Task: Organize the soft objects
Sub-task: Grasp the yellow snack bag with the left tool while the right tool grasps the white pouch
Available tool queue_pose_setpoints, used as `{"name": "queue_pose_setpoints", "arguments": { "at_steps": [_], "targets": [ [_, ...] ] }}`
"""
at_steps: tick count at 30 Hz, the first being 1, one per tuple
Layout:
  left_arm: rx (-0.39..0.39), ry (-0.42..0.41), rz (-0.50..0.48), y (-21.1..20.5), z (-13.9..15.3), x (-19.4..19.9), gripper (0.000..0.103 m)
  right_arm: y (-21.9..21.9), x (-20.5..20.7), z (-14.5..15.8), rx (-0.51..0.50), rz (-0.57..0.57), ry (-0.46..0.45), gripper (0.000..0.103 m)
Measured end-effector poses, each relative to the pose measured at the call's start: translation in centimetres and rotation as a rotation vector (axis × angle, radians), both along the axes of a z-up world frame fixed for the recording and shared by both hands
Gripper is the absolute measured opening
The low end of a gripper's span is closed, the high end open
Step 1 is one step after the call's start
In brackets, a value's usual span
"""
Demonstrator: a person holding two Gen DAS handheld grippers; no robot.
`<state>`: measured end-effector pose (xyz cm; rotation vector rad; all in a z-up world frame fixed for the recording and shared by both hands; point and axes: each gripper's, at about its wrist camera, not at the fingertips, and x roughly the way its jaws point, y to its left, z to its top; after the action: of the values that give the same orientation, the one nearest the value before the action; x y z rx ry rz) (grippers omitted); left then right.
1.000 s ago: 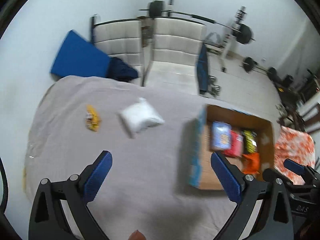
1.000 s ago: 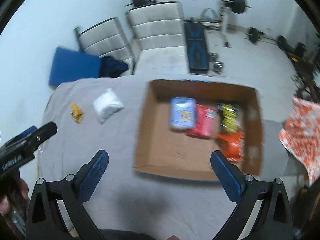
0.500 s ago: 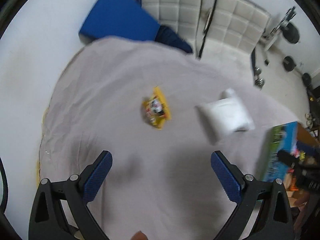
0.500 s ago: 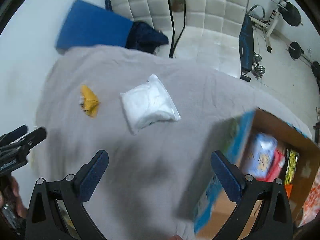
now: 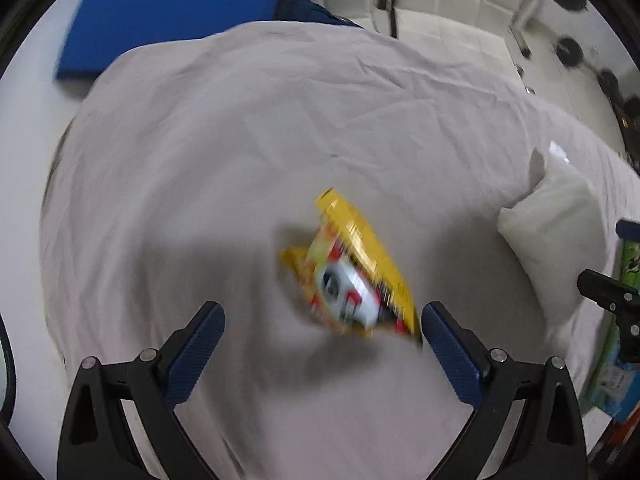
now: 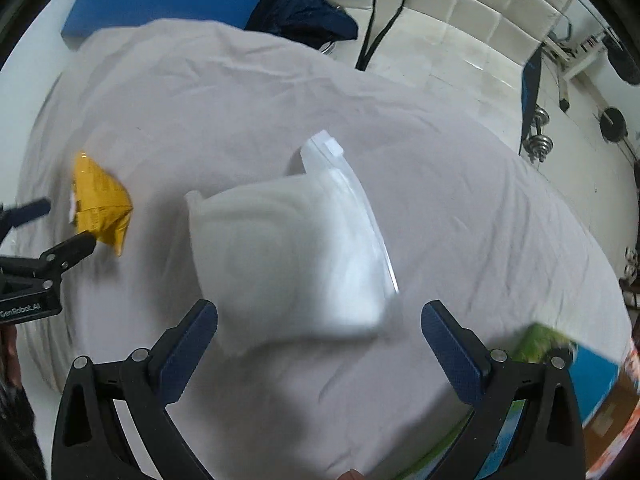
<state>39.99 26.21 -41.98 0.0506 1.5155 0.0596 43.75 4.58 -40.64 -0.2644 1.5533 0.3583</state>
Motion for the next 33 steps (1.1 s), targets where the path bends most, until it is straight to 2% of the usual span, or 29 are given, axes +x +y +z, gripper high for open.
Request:
{"name": "queue_pose_setpoints", "arguments": {
  "at_steps": [3,8,13,14,17,20,23,27,30,32,33],
  "targets": [
    [0.006,0.017,-0.063,-1.3,-1.3,1.3,0.101,0.9,1.0,-1.1,0.021,0.009,0.044,0.103],
    [-0.023,0.032,-0.104,-3.1,-2.3,2.4,0.101,2.4,2.3,-1.6,-0.007,0.042,0.047,0.103],
    [-0.047,0.05,-0.067,-2.2,-3.2,3.0,0.1,3.2,3.6,-2.4,-0.032,0.056,0.08,0.103],
    [-0.041,0.061,-0.051,-1.9,-3.3,2.9,0.1,3.3,3.8,-2.5,-0.038,0.059,0.084,0.103],
    [-0.093,0.071,0.035,-0.4,-2.9,2.2,0.1,3.3,4.0,-2.5,-0.049,0.055,0.091,0.103],
    [-0.186,0.074,0.172,2.1,-2.1,1.3,0.1,3.2,3.6,-2.6,-0.056,0.053,0.094,0.103],
    [-0.258,0.108,0.276,3.9,-2.6,0.4,0.1,3.5,3.6,-2.7,-0.065,0.049,0.098,0.103],
    [-0.308,0.176,0.379,5.3,-4.3,-0.2,0.1,3.7,3.7,-2.9,-0.081,0.027,0.109,0.103],
    [-0.331,0.173,0.442,6.3,-4.6,-0.4,0.087,3.6,3.6,-3.0,-0.093,0.006,0.113,0.103],
    [-0.326,0.163,0.448,6.3,-4.3,-0.6,0.069,3.6,3.6,-3.1,-0.103,-0.004,0.114,0.103],
    [-0.327,0.161,0.451,6.4,-4.2,-0.6,0.064,3.8,3.2,-2.9,-0.107,-0.007,0.112,0.103]
  ]
}}
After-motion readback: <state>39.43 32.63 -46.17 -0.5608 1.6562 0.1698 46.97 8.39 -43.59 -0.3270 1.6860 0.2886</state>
